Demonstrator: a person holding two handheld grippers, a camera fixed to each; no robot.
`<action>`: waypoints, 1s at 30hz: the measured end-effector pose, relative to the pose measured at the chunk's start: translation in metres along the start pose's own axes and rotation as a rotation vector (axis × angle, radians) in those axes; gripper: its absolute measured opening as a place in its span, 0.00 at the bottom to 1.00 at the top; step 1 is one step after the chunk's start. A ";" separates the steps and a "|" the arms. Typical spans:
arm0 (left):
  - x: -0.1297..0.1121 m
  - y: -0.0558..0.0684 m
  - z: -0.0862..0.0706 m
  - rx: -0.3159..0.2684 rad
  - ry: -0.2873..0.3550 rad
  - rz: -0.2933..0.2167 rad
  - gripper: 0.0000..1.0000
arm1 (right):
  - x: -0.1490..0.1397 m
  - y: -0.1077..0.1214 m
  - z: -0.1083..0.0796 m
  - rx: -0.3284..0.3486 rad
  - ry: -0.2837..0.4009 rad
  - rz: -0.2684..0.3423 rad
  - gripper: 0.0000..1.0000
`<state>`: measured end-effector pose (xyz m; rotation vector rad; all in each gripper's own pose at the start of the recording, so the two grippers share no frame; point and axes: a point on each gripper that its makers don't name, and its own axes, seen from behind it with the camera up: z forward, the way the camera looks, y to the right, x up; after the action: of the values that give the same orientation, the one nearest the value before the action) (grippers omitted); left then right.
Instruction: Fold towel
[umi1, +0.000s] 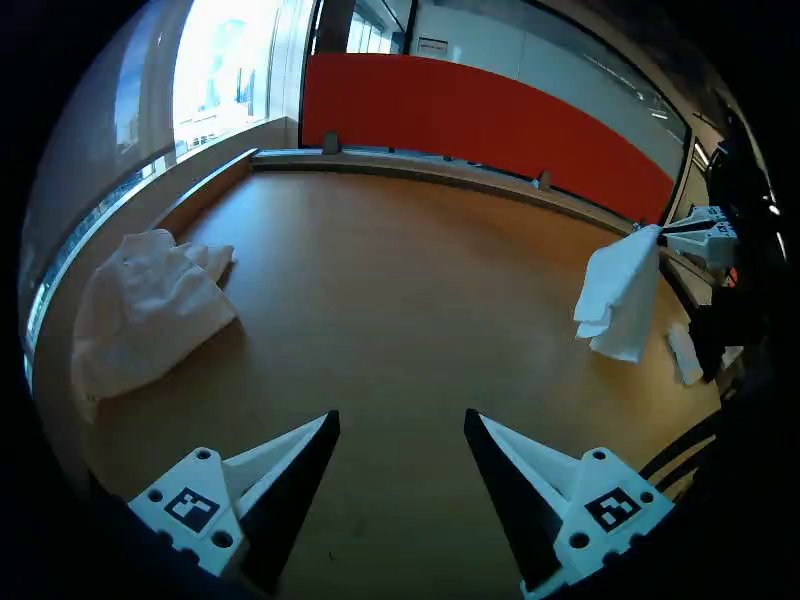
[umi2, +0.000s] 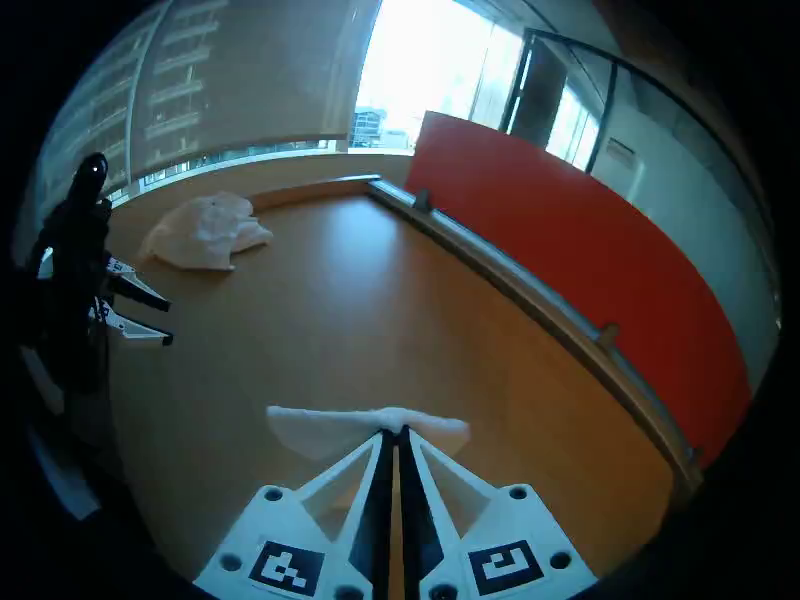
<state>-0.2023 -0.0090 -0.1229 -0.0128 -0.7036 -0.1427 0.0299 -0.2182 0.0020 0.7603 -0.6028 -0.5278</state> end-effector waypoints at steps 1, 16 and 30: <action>0.000 0.000 0.000 -0.001 0.000 0.001 0.92 | 0.000 0.003 -0.002 -0.004 0.002 0.006 0.04; 0.004 0.003 0.006 -0.008 -0.005 0.024 0.92 | -0.021 0.082 -0.051 -0.111 0.001 0.073 0.03; 0.005 0.006 0.007 -0.002 -0.012 0.042 0.92 | -0.095 0.166 -0.100 -0.204 -0.088 0.110 0.03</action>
<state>-0.2025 -0.0030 -0.1145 -0.0306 -0.7151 -0.1032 0.0662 -0.0095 0.0409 0.5106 -0.6575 -0.5147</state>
